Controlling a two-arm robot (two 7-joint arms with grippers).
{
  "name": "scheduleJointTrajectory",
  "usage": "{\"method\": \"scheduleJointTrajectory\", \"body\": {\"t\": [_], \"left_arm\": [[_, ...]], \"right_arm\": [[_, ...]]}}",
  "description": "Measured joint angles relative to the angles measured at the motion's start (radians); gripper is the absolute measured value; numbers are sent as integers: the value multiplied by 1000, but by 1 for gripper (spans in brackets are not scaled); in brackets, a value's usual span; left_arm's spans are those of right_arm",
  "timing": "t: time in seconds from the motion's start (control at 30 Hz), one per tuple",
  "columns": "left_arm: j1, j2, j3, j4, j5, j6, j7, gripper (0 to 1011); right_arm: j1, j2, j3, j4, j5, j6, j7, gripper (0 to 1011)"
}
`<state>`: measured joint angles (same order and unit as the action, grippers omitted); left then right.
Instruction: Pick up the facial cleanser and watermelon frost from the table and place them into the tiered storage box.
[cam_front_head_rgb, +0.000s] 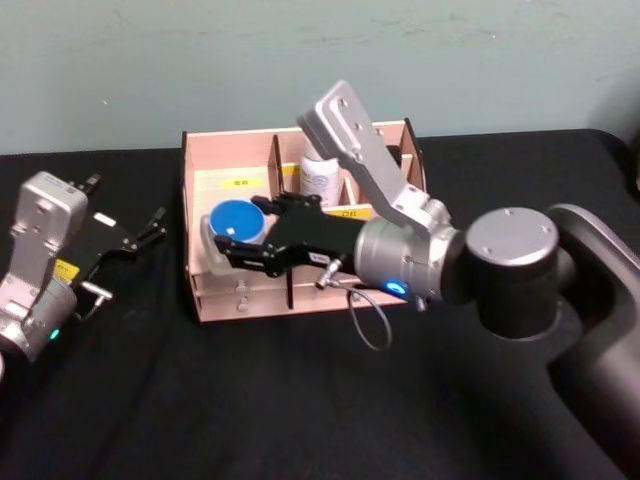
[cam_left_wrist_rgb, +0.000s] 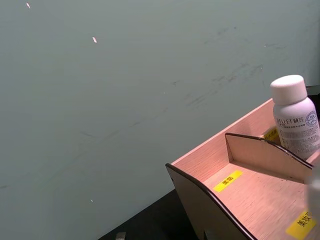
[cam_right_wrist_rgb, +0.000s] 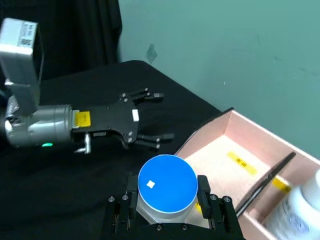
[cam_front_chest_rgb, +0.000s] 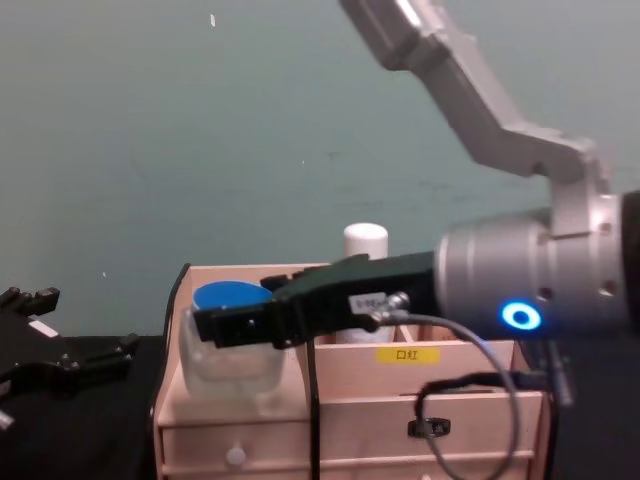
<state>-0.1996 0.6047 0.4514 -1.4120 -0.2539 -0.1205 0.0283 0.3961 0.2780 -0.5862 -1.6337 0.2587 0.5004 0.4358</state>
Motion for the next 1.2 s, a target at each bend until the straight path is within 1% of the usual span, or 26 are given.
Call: {"method": "scheduleJointTrajectory", "body": {"t": [0.03,0.17,0.3,0.33,0.57,0.9,1.2], "left_arm": [[0,0,0,0,0,0,0,1010],[0,0,0,0,0,0,0,1010],[0,0,0,0,0,0,0,1010],[0,0,0,0,0,0,0,1010],[0,0,0,0,0,0,0,1009],[0,0,0,0,0,0,0,1010],[0,0,0,0,0,0,0,1010]], "right_arm": [[15,-11,-7,21,-6,-6,-5,718],[51,-37,-21,76,-22,-26,-17,718],[82,-62,-24,133,-36,-42,-28,718],[93,-72,-23,157,-40,-48,-32,718],[126,-103,-24,233,-66,-71,-42,719],[145,-126,-25,289,-97,-84,-43,718],[143,-132,-19,307,-118,-83,-42,718]]}}
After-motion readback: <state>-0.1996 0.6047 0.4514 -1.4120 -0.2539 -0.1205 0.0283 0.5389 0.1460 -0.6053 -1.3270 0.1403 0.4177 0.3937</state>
